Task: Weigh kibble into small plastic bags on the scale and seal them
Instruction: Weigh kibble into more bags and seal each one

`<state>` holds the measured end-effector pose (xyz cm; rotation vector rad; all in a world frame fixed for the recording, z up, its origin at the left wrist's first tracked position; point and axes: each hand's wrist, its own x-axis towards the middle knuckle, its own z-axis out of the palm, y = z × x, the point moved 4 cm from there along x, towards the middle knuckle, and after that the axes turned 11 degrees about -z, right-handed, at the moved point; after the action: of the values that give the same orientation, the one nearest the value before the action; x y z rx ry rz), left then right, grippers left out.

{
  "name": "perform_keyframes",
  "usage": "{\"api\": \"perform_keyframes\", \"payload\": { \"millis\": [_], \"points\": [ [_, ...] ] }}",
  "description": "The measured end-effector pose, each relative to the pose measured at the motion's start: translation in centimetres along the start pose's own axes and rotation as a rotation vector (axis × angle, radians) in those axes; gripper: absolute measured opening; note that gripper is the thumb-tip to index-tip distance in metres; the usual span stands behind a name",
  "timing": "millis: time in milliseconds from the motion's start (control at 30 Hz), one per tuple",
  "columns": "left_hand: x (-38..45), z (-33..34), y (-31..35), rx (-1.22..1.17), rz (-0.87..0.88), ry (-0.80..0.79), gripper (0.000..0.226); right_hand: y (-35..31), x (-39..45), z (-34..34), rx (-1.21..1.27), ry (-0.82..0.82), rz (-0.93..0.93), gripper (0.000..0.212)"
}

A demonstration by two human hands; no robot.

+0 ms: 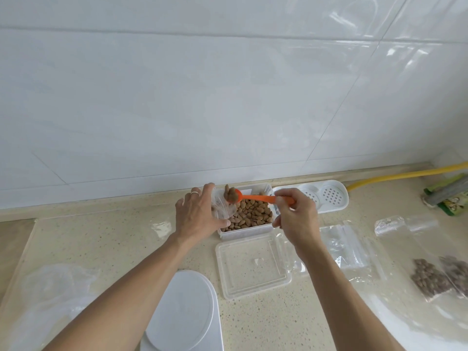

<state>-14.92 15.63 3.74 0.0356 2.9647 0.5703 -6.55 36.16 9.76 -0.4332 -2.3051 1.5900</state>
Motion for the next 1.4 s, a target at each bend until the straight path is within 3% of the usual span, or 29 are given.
{"api": "perform_keyframes", "payload": {
  "millis": [100, 233, 467, 600, 700, 833, 1033, 1233, 1400],
  "points": [
    [-0.1, -0.1, 0.4, -0.106, -0.014, -0.037, 0.096, -2.5, -1.0, 1.7, -0.241, -0.204, -0.362, 0.015],
    [-0.3, -0.2, 0.2, -0.237, 0.002, -0.058, 0.087, -3.3, -1.0, 1.7, -0.306, -0.155, -0.510, 0.013],
    [-0.6, -0.2, -0.8, -0.286, 0.025, -0.039, 0.091, -1.1, 0.2, -0.6, -0.209, 0.114, -0.250, 0.016],
    [-1.0, -0.2, -1.8, -0.262, 0.056, -0.021, 0.094, 2.2, 0.7, -0.4, -0.479, -0.008, -0.179, 0.017],
    [-1.6, -0.2, -2.1, -0.241, 0.091, -0.002, 0.094, 3.7, 0.1, 0.8, -0.534, -0.123, -0.140, 0.018],
    [-1.8, 0.2, -2.1, -0.215, 0.115, 0.015, 0.094, 5.0, -0.7, 2.2, -0.302, -0.177, 0.063, 0.017],
    [-1.1, 0.3, -2.4, -0.099, 0.113, 0.073, 0.096, 6.3, -1.0, 1.6, -0.014, 0.040, 0.334, 0.015],
    [-0.2, -0.1, -1.8, -0.011, 0.077, 0.086, 0.093, 4.9, -0.4, -0.4, 0.092, 0.124, 0.316, 0.015],
    [0.4, -0.4, -0.5, 0.051, 0.038, 0.030, 0.093, 1.2, 0.2, -0.7, 0.076, 0.068, 0.132, 0.018]
  ]
}}
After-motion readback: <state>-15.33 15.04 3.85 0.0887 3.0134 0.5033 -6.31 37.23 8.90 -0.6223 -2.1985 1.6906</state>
